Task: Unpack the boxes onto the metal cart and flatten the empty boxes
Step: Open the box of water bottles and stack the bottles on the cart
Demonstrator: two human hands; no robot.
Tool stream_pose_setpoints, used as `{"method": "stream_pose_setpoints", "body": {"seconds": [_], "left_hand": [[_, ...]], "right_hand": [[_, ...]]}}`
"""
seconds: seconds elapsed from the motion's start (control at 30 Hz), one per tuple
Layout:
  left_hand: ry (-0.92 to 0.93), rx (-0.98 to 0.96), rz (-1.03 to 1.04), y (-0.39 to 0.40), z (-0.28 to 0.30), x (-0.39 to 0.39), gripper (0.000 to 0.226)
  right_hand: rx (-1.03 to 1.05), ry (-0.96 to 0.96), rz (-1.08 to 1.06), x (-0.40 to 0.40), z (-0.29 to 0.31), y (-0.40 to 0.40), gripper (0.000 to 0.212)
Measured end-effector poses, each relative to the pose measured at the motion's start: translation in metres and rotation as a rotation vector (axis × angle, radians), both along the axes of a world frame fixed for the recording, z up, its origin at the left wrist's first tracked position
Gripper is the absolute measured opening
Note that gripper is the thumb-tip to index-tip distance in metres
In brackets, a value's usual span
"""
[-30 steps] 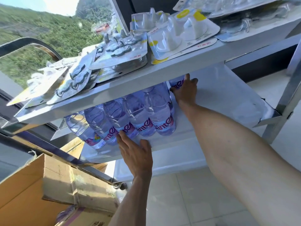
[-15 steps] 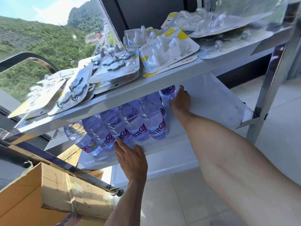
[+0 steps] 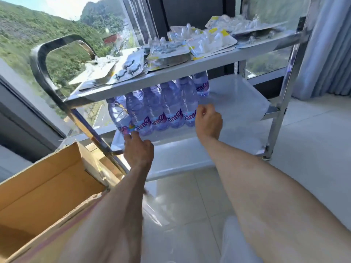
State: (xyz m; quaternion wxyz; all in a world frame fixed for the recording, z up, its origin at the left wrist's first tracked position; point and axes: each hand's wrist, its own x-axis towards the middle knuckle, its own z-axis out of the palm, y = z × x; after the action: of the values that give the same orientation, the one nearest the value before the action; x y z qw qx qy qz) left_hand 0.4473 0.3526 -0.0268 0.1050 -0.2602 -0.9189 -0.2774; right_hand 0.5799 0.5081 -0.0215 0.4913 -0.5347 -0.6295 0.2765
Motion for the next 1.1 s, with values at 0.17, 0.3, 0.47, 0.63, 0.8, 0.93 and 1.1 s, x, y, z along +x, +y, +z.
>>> {"method": "stream_pose_setpoints", "body": {"seconds": [0.17,0.3,0.47,0.63,0.8,0.93,1.1], "left_hand": [[0.049,0.092,0.069,-0.062,0.013,-0.050,0.030],[0.066,0.072,0.222,-0.139,0.038,-0.131,0.020],[-0.130,0.027,0.450,-0.245,0.029,-0.245,0.021],[-0.280,-0.064,0.548,-0.313,-0.022,-0.323,0.023],[-0.381,-0.277,0.425,-0.325,-0.076,-0.365,0.030],[-0.457,-0.450,0.321,-0.326,-0.122,-0.381,0.031],[-0.633,-0.606,0.260,-0.330,-0.198,-0.394,0.037]], "right_hand": [[0.188,-0.088,0.316,-0.076,0.012,-0.097,0.026],[0.257,-0.085,0.584,-0.161,0.038,-0.173,0.022],[0.324,-0.215,0.924,-0.269,0.041,-0.259,0.025],[0.266,-0.683,1.360,-0.360,-0.018,-0.326,0.018],[0.100,-1.139,1.398,-0.404,-0.089,-0.339,0.031],[-0.017,-1.326,1.288,-0.420,-0.139,-0.316,0.034],[-0.187,-1.430,1.266,-0.450,-0.193,-0.286,0.045]]}}
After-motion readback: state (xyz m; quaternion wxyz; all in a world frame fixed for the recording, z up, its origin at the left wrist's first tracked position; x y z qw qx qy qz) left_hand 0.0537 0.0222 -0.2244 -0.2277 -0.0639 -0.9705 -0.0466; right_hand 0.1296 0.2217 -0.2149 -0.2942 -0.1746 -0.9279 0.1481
